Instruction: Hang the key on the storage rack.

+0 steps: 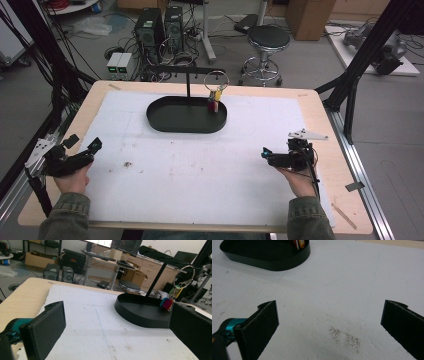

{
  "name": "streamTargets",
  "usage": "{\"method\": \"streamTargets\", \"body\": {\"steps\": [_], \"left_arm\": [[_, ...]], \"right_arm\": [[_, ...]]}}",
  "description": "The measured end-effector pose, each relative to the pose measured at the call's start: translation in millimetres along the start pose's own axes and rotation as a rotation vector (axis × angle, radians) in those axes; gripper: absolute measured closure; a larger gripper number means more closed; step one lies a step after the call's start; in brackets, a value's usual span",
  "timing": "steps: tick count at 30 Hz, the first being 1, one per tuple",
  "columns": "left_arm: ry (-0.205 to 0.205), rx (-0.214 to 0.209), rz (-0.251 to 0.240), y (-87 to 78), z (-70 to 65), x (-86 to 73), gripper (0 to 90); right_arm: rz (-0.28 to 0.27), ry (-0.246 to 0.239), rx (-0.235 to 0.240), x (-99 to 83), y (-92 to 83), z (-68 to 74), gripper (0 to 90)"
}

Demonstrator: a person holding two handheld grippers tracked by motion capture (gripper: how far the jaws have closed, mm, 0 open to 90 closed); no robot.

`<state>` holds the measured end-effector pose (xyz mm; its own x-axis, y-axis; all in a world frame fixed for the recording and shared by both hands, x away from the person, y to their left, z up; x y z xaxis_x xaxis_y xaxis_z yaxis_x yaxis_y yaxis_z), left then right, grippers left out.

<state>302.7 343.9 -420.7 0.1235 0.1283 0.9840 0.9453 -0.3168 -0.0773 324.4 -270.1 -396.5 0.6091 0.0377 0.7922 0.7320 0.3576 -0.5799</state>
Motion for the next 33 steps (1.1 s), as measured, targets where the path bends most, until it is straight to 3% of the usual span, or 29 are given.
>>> {"method": "streamTargets", "body": {"steps": [7, 13, 24, 33], "left_arm": [[0.000, -0.001, 0.000, 0.4, 0.0, -0.2, 1.7], [0.000, 0.000, 0.000, 0.3, -0.1, -0.2, 1.7], [0.010, 0.000, 0.007, 0.6, -1.1, -0.7, 1.7], [0.015, 0.003, 0.004, 0.3, -0.3, -0.4, 1.7]], "right_arm": [[-0.036, 0.057, -0.031, -15.5, -0.2, -9.0, 0.4], [-0.092, 0.072, -0.074, -26.6, -3.6, -13.2, 0.4], [-0.269, 0.101, -0.142, -29.5, -15.7, -14.6, 0.4], [-0.412, 0.079, -0.176, -29.5, -33.0, -9.0, 0.4]]}}
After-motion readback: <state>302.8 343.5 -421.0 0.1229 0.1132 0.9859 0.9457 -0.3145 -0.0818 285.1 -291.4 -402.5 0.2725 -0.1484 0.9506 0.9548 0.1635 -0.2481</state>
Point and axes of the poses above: each handheld gripper's, and its own axes: y roughly forward along the jaws, x roughly out of its top, z roughly to its left, the point moved 2 cm from there along y, roughly forward along the jaws, and after that the axes turned 7 degrees about y, right-handed, at the moved point
